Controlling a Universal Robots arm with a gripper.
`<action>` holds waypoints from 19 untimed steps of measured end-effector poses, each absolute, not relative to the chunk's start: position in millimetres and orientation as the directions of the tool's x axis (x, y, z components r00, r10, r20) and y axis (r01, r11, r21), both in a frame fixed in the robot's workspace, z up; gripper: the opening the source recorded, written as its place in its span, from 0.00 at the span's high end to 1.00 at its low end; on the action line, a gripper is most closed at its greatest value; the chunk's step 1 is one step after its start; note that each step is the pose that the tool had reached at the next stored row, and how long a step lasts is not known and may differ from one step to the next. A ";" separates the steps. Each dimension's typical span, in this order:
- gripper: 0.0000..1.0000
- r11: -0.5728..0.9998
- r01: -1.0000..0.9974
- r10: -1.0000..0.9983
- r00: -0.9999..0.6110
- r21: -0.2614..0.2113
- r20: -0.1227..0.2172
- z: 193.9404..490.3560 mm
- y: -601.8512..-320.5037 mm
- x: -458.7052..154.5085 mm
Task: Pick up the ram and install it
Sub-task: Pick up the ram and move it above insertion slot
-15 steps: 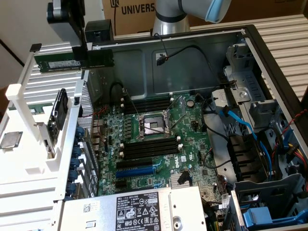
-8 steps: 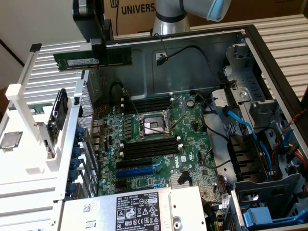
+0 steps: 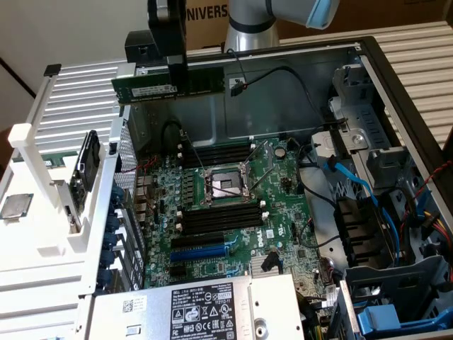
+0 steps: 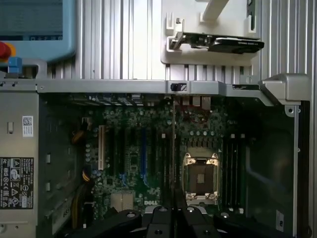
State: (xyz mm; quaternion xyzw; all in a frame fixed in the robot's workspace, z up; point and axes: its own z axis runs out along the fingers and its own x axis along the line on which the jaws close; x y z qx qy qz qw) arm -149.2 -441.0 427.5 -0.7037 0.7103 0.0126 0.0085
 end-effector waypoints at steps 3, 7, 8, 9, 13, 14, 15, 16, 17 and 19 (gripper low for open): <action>0.87 0.009 -1.000 -0.999 -0.009 0.000 -0.030 425.4 -440.4 -138.2; 0.87 0.009 -1.000 -0.999 -0.009 -0.002 -0.031 422.0 -436.8 -127.1; 0.87 0.009 -1.000 -0.999 -0.009 -0.002 -0.031 421.1 -435.8 -124.9; 0.87 0.009 -1.000 -0.999 -0.009 -0.002 -0.031 420.4 -434.6 -123.1; 0.87 0.009 -1.000 -0.999 -0.009 -0.010 -0.038 418.5 -430.3 -120.6; 0.87 0.009 -1.000 -0.999 -0.009 -0.012 -0.040 417.9 -430.2 -120.0; 0.87 0.009 -1.000 -0.999 -0.009 -0.013 -0.042 417.3 -430.1 -119.3; 0.87 0.009 -1.000 -0.999 -0.009 -0.013 -0.044 416.5 -430.2 -118.8; 0.87 0.009 -1.000 -0.999 -0.009 -0.014 -0.046 415.3 -430.1 -118.3; 0.87 0.010 -1.000 -0.999 -0.009 -0.014 -0.049 410.3 -430.1 -117.7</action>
